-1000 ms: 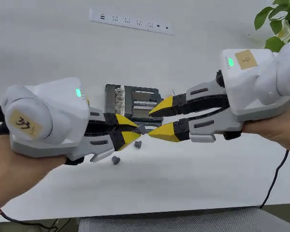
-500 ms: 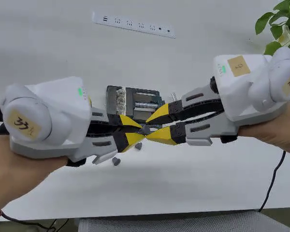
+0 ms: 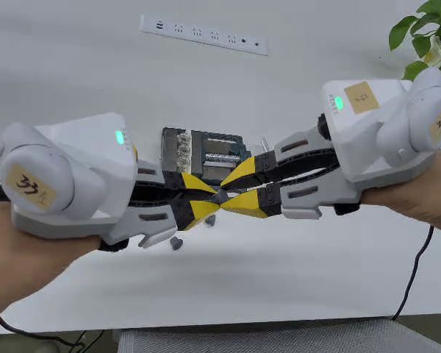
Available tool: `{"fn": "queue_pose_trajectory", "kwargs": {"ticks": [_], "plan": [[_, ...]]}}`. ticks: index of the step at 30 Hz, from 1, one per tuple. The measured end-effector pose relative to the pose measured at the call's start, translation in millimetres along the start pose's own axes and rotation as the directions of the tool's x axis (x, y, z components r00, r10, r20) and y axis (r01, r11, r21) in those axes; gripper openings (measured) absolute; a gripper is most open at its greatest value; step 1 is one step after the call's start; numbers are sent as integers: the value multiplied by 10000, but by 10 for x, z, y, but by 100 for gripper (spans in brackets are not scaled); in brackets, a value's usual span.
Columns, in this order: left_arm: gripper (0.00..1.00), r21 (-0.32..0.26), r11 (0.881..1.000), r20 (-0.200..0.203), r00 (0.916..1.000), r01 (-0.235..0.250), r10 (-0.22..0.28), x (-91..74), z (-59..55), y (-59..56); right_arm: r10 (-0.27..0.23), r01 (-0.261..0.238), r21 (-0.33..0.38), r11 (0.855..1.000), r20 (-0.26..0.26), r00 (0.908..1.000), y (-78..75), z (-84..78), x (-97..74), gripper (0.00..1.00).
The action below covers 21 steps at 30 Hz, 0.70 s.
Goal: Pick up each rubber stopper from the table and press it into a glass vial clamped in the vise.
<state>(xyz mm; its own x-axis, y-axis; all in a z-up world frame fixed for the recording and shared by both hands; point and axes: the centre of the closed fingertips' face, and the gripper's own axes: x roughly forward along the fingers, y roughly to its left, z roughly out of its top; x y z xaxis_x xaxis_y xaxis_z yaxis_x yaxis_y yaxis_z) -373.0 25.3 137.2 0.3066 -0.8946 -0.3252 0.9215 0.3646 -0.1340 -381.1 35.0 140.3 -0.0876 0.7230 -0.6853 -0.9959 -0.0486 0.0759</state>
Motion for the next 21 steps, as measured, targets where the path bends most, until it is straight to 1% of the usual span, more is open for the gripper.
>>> {"fn": "queue_pose_trajectory", "kwargs": {"ticks": [9, 13, 18, 21], "plan": [[3, -120, 9997, 64, 9998, 203, -202, -26, -10, 31, 126, -127, -217, 9997, -59, 9999, -2, 16, 10, 7], [3, -141, 9997, 87, 9998, 198, -197, -33, -11, 32, 136, -137, -237, 9996, -74, 9999, -7, 21, 19, 6], [3, -123, 9998, 88, 9998, 171, -170, -29, -32, 37, 162, -169, -265, 9995, -254, 9995, -22, 5, 43, 6], [3, -128, 9998, 89, 9998, 171, -170, -33, -43, 38, 185, -190, -164, 9997, -299, 9994, -23, -2, 53, 6]]}}
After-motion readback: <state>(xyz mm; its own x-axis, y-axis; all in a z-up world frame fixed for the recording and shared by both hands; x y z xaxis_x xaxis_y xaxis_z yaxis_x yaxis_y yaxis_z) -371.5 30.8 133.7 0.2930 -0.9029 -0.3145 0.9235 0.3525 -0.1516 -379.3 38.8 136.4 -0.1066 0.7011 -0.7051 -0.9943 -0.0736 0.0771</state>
